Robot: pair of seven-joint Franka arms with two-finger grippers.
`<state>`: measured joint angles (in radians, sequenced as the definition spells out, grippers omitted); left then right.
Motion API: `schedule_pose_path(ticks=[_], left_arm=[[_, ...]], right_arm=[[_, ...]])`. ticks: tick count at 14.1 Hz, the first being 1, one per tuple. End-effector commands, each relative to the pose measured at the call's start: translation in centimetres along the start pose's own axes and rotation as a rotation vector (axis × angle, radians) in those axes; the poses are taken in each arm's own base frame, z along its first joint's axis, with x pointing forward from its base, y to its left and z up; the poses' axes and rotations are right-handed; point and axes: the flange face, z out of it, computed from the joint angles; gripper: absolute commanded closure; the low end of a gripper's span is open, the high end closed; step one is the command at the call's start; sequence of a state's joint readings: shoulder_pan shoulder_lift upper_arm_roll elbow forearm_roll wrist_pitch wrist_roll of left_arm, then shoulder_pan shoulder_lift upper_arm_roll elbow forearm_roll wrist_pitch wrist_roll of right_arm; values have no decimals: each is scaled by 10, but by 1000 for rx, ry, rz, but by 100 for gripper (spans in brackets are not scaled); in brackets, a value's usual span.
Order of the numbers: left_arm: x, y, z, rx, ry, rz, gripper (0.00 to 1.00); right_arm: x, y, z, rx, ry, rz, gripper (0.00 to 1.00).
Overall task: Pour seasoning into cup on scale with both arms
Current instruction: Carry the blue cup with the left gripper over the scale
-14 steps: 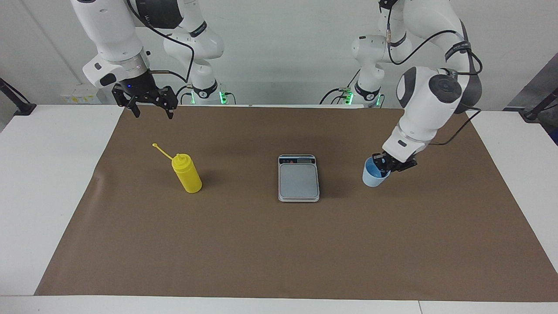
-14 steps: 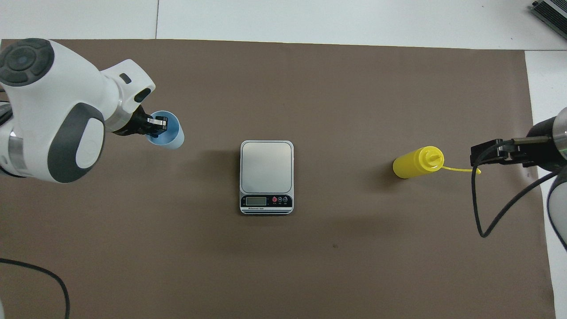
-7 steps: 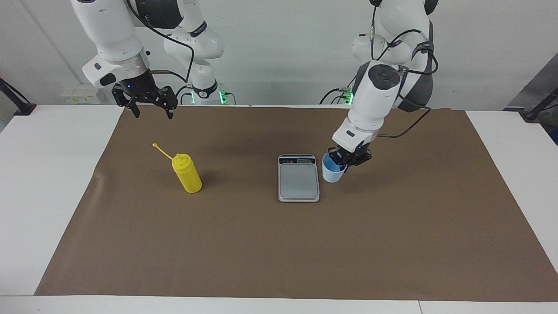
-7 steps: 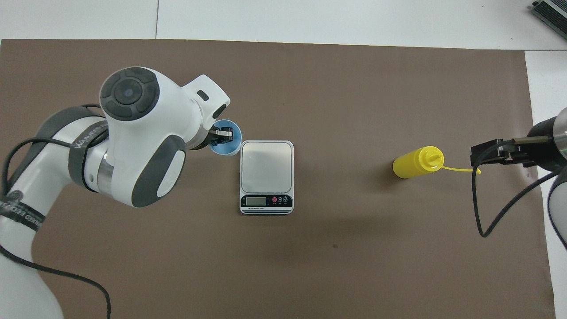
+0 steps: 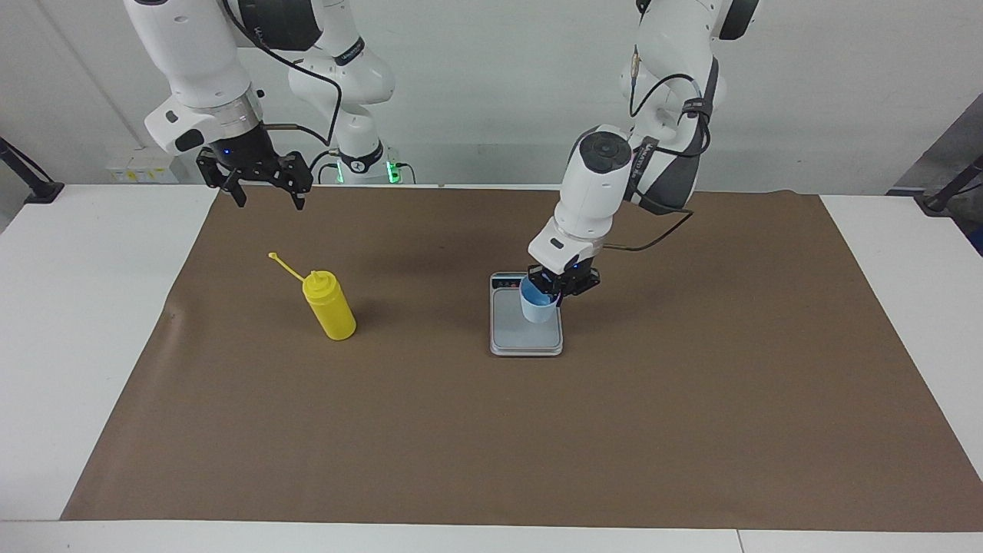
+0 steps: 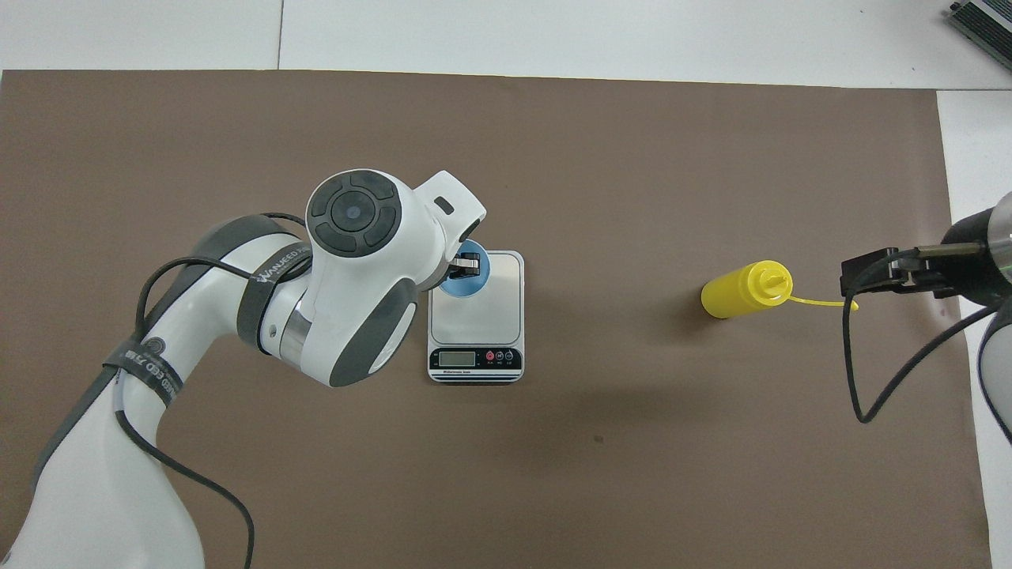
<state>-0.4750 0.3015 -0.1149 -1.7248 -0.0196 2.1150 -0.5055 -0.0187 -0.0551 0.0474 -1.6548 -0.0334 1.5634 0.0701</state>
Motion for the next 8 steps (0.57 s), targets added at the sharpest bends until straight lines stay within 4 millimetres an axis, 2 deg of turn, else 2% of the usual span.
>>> schedule_pose_path(ticks=[1,6,8], left_arm=[[-6,4,16,11,16,-17,100],[-19,9,35,11,14,0,100],[-20,9,37,9,16,0,100]], right_arm=[[-6,2,0,-3,12,-21,0],[-11,0,2,-7,-29,-27,0],[-11,-2,1,-7,-31,-29,0]])
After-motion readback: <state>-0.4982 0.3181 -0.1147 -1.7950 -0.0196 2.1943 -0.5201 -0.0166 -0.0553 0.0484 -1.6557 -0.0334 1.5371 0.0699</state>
